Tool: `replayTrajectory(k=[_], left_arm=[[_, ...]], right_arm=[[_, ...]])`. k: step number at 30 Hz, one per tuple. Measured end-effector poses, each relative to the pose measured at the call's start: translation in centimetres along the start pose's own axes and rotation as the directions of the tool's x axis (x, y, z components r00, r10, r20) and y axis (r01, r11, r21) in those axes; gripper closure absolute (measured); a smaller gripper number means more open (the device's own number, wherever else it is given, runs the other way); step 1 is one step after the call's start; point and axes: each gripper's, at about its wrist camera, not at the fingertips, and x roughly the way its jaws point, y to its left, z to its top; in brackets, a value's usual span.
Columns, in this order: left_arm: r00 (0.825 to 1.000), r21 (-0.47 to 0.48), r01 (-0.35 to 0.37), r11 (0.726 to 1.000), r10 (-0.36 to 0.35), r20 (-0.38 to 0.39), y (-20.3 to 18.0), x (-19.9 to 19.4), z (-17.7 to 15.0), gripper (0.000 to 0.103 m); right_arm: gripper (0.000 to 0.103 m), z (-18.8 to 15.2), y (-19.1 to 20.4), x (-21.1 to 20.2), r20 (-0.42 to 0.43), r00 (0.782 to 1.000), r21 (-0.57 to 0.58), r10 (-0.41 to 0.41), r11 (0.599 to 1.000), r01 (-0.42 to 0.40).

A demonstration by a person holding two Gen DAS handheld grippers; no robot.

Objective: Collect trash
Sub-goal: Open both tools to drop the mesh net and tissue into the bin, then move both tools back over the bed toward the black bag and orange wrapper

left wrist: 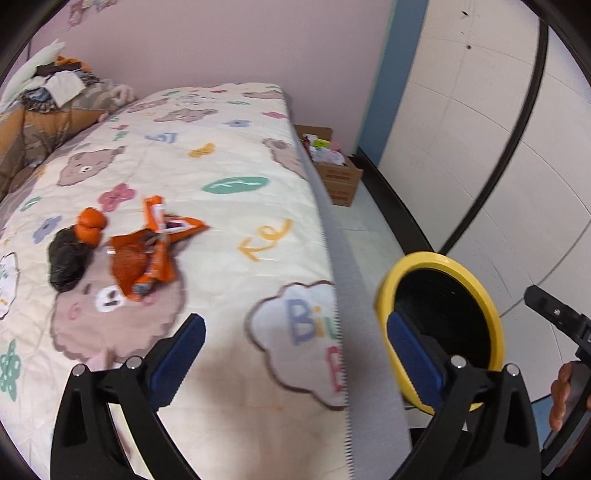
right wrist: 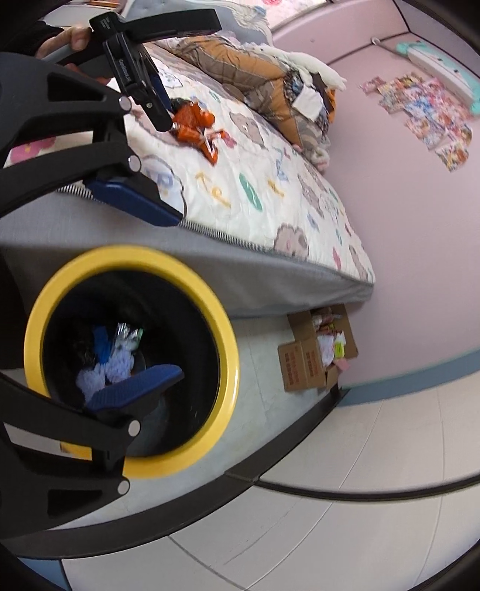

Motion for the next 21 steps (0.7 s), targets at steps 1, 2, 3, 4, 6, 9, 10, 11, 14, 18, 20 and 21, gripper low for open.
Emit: replayTrajectory(k=[1,2,3,4,6,9,10,11,14,18,20,21], left_arm=[[1.0,-0.015,-0.01,1.0,0.01,0.005,1.1,-0.3,0.0,0.008],[1.0,-0.029,-0.017,0.999,0.017,0.008,2.0,-0.6,0.0,0.008],[1.0,-0.042,-0.025,0.999,0.026,0.011,3.0,-0.8,0.1,0.008],[0.999,-0.056,-0.035,0.998,0.036,0.014,3.9,-1.1,0.1,0.008],[0.998,-0.076,-0.057,0.995,0.059,0.021,5.7,-1.5,0.2,0.008],[0.994,-0.111,-0.098,0.989,0.102,0.035,8.7,-2.3,0.3,0.008],[0.993,-0.121,-0.105,0.987,0.11,0.036,9.5,-2.4,0.4,0.008],[0.992,-0.136,-0.114,0.984,0.12,0.036,10.5,-2.5,0.4,0.008],[0.986,-0.18,-0.151,0.972,0.161,0.039,13.6,-2.8,0.7,0.008],[0.977,-0.227,-0.202,0.953,0.212,0.021,17.5,-2.5,0.9,0.008],[0.972,-0.242,-0.224,0.944,0.233,0.011,19.0,-2.3,0.9,0.008],[0.97,-0.253,-0.234,0.939,0.243,0.006,19.9,-2.1,1.0,0.008]], right_arm=[[0.027,0.1,1.1,0.1,-0.004,1.0,-0.013,0.012,1.0,-0.012],[0.026,0.2,1.9,0.3,-0.006,1.0,-0.021,0.018,1.0,-0.018],[0.026,0.3,2.7,0.5,-0.008,1.0,-0.032,0.024,0.999,-0.025],[0.026,0.3,3.9,0.7,-0.012,0.999,-0.05,0.035,0.998,-0.035],[0.025,0.4,5.4,1.2,-0.018,0.999,-0.069,0.048,0.996,-0.049],[0.025,0.8,8.1,2.2,-0.032,0.997,-0.103,0.074,0.992,-0.077],[0.025,0.9,9.3,2.8,-0.042,0.996,-0.117,0.085,0.989,-0.089],[0.025,0.9,10.1,3.1,-0.048,0.995,-0.124,0.093,0.987,-0.098],[0.025,1.2,12.9,4.6,-0.073,0.99,-0.151,0.121,0.98,-0.131],[0.025,1.6,16.1,6.6,-0.105,0.983,-0.179,0.15,0.97,-0.167],[0.024,1.9,17.8,7.9,-0.126,0.979,-0.186,0.162,0.965,-0.184],[0.024,2.0,18.1,8.2,-0.131,0.978,-0.188,0.164,0.964,-0.187]])
